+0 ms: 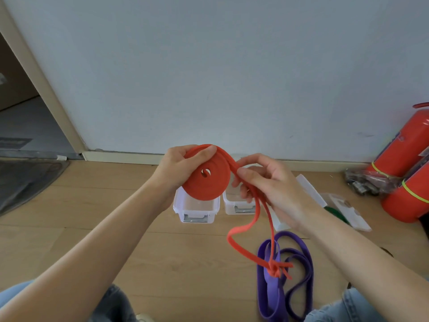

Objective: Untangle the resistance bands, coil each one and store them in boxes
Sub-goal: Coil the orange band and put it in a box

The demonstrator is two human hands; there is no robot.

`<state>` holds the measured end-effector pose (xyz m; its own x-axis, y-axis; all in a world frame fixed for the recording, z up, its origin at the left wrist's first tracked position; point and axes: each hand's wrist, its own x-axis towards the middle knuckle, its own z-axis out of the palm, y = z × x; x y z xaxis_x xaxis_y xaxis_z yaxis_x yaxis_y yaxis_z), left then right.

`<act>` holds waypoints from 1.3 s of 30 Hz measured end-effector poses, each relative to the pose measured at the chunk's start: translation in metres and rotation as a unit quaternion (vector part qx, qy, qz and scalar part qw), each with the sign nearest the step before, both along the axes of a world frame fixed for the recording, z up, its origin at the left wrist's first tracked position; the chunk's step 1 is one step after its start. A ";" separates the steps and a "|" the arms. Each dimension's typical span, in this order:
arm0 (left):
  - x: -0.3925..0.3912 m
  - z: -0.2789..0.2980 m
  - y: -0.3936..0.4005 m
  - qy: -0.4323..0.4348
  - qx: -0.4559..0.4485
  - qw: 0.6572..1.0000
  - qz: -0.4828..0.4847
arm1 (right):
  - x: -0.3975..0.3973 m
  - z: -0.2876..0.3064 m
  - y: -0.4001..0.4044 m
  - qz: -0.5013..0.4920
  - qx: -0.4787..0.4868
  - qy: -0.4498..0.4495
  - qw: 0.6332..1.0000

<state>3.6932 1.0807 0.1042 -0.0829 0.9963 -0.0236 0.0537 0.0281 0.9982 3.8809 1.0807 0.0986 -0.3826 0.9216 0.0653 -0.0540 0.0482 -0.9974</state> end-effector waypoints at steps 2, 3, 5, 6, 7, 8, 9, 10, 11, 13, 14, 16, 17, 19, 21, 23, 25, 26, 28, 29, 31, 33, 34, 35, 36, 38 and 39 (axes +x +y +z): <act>0.006 -0.005 0.001 -0.004 0.023 0.998 0.058 | -0.006 -0.003 -0.004 -0.011 0.007 0.003 1.000; 0.010 -0.008 0.000 -0.014 0.034 0.996 0.086 | -0.009 -0.004 -0.005 -0.019 0.012 -0.002 1.000; 0.015 -0.013 0.000 -0.030 0.044 0.990 0.128 | -0.012 -0.007 -0.006 -0.032 0.027 -0.036 0.998; 0.017 -0.015 -0.001 -0.036 0.042 0.989 0.138 | -0.013 -0.008 -0.006 -0.037 0.032 -0.049 0.998; 0.019 -0.017 -0.002 -0.039 0.036 0.989 0.142 | -0.013 -0.009 -0.006 -0.044 0.031 -0.050 0.997; 0.020 -0.018 -0.002 -0.032 0.027 0.990 0.138 | -0.012 -0.009 -0.005 -0.052 0.022 -0.040 0.998; 0.020 -0.018 -0.003 -0.015 0.016 0.992 0.125 | -0.010 -0.009 -0.003 -0.058 0.008 -0.026 0.998; 0.019 -0.018 -0.003 0.003 0.000 0.995 0.098 | -0.008 -0.009 -0.001 -0.061 -0.002 -0.020 0.998; 0.018 -0.017 -0.003 0.017 -0.020 0.998 0.060 | -0.005 -0.008 0.001 -0.064 0.002 -0.027 0.998; 0.018 -0.014 -0.004 0.041 -0.059 0.997 -0.009 | -0.001 -0.008 0.005 -0.067 0.046 -0.072 0.994; 0.020 -0.014 -0.005 0.060 -0.061 0.996 -0.018 | -0.001 -0.007 0.006 -0.062 0.069 -0.094 0.991; 0.024 -0.015 -0.005 0.104 -0.027 0.994 0.008 | -0.002 -0.007 0.005 -0.049 0.077 -0.101 0.991; 0.026 -0.015 -0.005 0.126 0.000 0.992 0.030 | -0.003 -0.009 0.004 -0.043 0.060 -0.085 0.994; 0.023 -0.013 -0.003 0.158 0.045 0.984 0.071 | -0.002 -0.010 0.004 -0.031 0.002 -0.028 0.999; 0.016 -0.009 0.000 0.145 0.061 0.982 0.106 | 0.000 -0.008 0.005 -0.020 -0.039 0.013 0.999; 0.010 -0.006 0.002 0.123 0.068 0.980 0.137 | -0.002 -0.005 0.003 -0.013 -0.040 0.013 0.999; 0.007 -0.005 0.004 0.114 0.073 0.977 0.166 | -0.007 -0.007 -0.001 -0.003 -0.038 0.003 0.999; 0.008 -0.005 0.004 0.107 0.074 0.975 0.179 | -0.011 -0.009 -0.004 0.007 -0.034 -0.012 0.999; 0.011 -0.007 0.003 0.094 0.075 0.972 0.202 | -0.017 -0.015 -0.009 0.017 -0.017 -0.039 0.999; 0.014 -0.008 0.001 0.089 0.072 0.972 0.203 | -0.017 -0.016 -0.009 0.008 -0.011 -0.040 0.999; 0.018 -0.011 -0.001 0.079 0.039 0.981 0.172 | -0.012 -0.015 -0.004 -0.024 0.003 -0.047 0.999; 0.019 -0.012 -0.003 0.052 -0.024 0.994 0.092 | -0.003 -0.011 0.002 -0.038 0.032 -0.076 0.996; 0.018 -0.011 -0.004 0.046 -0.054 0.996 0.046 | 0.000 -0.009 0.003 -0.031 0.053 -0.098 0.993; 0.018 -0.010 -0.006 0.056 -0.073 0.996 0.008 | 0.001 -0.008 0.003 -0.018 0.073 -0.123 0.990; 0.018 -0.011 -0.007 0.073 -0.081 0.994 -0.017 | 0.000 -0.007 0.002 -0.002 0.089 -0.146 0.985; 0.020 -0.013 -0.008 0.095 -0.072 0.993 -0.024 | -0.003 -0.006 -0.001 0.022 0.097 -0.163 0.982; 0.022 -0.014 -0.009 0.092 -0.062 0.994 -0.010 | -0.004 -0.005 -0.002 0.023 0.089 -0.155 0.984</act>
